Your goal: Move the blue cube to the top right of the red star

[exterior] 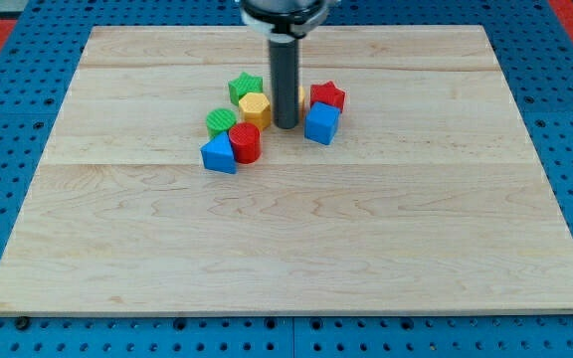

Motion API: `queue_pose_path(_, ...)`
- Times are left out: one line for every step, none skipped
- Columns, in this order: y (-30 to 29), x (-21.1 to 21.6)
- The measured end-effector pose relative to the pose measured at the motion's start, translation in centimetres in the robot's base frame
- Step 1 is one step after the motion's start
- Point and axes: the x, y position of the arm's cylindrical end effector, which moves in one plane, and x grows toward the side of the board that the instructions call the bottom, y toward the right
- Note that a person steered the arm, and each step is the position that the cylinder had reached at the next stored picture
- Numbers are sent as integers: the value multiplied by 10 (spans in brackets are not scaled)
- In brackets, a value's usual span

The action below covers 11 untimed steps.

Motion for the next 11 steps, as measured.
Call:
queue_pose_path(40, 5)
queue_pose_path(49, 40)
queue_pose_path(78, 64)
queue_pose_path(111, 56)
queue_pose_path(112, 25)
queue_pose_path(126, -14)
queue_pose_path(150, -28)
queue_pose_path(145, -46)
queue_pose_path(123, -51)
queue_pose_path(107, -64)
queue_pose_path(115, -73)
